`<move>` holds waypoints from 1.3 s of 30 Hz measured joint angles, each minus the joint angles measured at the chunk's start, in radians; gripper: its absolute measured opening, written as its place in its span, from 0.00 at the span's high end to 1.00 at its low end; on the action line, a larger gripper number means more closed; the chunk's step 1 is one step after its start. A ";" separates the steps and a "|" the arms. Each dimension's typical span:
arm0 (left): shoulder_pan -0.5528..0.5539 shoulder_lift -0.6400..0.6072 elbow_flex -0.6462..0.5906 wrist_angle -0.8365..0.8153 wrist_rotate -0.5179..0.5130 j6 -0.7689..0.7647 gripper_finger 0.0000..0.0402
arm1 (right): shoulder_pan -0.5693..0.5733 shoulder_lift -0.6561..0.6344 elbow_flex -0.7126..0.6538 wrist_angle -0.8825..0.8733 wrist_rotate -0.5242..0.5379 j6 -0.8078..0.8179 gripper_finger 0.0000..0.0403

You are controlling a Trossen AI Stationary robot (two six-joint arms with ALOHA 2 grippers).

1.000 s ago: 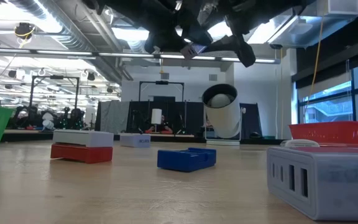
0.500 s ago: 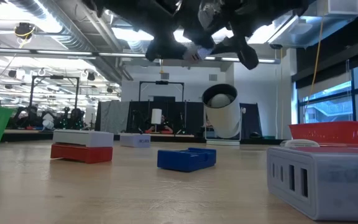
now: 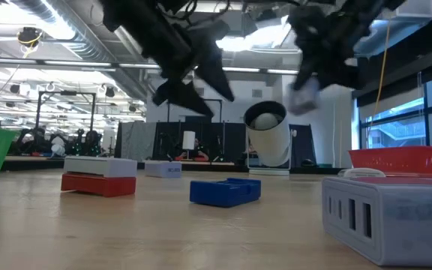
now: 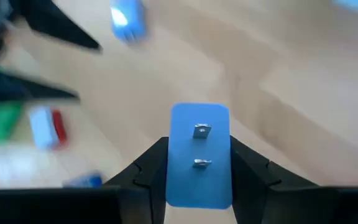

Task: Pick & Place Office items
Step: Put the top light blue charger adapter into the red bin

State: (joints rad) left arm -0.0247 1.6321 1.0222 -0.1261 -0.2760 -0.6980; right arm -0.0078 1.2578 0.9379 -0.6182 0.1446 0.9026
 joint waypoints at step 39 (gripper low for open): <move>0.081 0.000 0.000 -0.289 0.061 -0.013 0.33 | 0.101 -0.147 -0.326 -0.413 0.140 0.572 0.56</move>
State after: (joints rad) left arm 0.0566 1.6318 1.0222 -0.4150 -0.2150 -0.7107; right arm 0.0929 1.1110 0.6121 -1.0309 0.2847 1.4749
